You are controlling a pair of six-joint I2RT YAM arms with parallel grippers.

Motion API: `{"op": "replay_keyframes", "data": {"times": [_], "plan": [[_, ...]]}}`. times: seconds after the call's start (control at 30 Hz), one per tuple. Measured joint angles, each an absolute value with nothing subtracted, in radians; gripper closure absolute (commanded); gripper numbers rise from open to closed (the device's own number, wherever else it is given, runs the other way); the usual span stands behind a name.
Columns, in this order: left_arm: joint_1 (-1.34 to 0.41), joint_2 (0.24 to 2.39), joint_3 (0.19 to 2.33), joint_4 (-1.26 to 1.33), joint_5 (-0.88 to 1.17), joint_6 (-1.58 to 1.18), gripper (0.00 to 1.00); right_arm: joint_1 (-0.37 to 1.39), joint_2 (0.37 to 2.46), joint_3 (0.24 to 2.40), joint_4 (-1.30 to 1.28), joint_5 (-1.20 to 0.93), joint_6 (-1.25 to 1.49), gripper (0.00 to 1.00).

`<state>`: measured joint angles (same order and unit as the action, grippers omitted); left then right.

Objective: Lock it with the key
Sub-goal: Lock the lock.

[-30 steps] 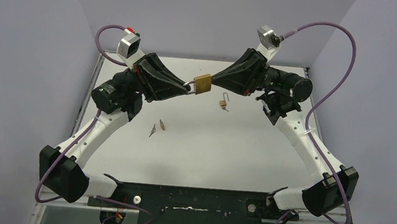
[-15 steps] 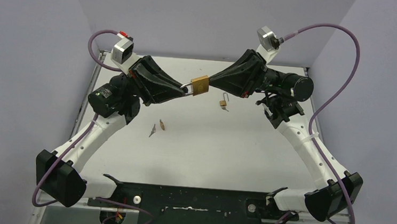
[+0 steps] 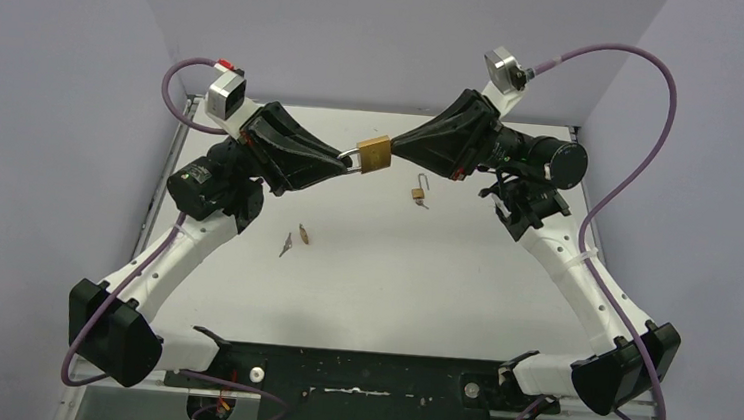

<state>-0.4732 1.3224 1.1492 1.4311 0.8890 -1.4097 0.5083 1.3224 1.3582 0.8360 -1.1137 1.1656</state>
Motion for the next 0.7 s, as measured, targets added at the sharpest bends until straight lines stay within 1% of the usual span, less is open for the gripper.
{"op": "replay_keyframes", "data": {"times": [0.7], "plan": [[-0.469, 1.349, 1.149, 1.555, 0.773, -1.418, 1.00, 0.600, 1.344, 1.358, 0.870, -0.978, 1.109, 1.00]]}}
